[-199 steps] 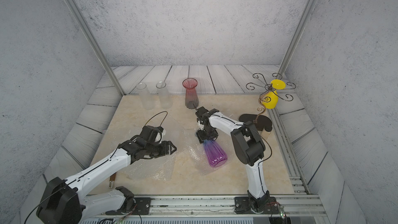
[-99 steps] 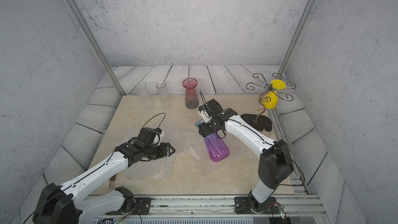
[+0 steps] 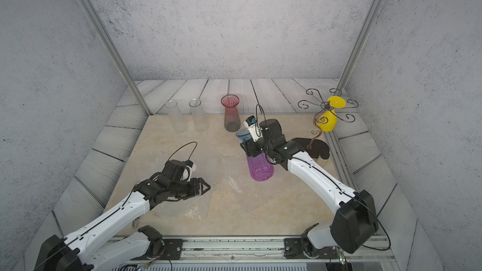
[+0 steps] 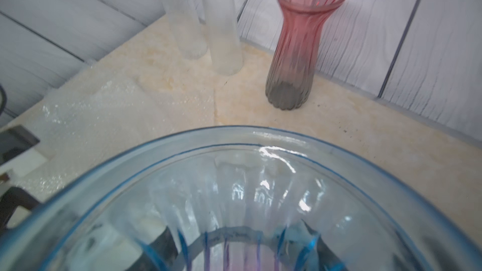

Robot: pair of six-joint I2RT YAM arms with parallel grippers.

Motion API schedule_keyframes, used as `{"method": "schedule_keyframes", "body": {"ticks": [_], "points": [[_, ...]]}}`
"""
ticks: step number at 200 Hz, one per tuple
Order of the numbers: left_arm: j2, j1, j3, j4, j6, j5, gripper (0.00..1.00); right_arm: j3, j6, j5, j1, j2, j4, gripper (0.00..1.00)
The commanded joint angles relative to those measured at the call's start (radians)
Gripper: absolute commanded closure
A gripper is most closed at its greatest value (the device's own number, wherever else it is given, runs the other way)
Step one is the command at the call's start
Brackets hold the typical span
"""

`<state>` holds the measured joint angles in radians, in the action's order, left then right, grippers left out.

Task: Unwrap the vase from the bubble wrap
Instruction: Pick up the vase from the bubble wrap, then place the vase at the center of the board.

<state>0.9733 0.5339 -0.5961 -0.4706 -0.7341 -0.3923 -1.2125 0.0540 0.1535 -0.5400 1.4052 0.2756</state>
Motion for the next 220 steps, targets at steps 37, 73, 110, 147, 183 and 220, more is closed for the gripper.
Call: {"method": "schedule_keyframes", "body": {"ticks": [37,73,110,147,183,220], "points": [[-0.073,-0.004,0.018,-0.072,-0.022,0.001,0.33,-0.129,0.015,0.019,0.085,0.172,-0.451,1.0],[-0.056,-0.005,-0.026,-0.145,-0.047,-0.016,0.32,-0.229,0.042,0.019,0.132,0.34,-0.642,1.0],[-0.064,-0.005,-0.087,-0.236,-0.059,0.005,0.33,-0.3,0.071,0.008,0.163,0.517,-0.884,1.0],[-0.025,-0.005,-0.142,-0.266,-0.062,0.005,0.33,-0.397,0.054,0.038,0.195,0.674,-1.008,1.0],[-0.014,-0.004,-0.159,-0.323,-0.036,0.007,0.33,-0.466,0.009,0.049,0.221,0.787,-1.04,1.0],[-0.011,-0.017,-0.128,-0.291,-0.056,-0.01,0.33,-0.486,0.0,0.065,0.238,0.866,-1.098,0.92]]}}
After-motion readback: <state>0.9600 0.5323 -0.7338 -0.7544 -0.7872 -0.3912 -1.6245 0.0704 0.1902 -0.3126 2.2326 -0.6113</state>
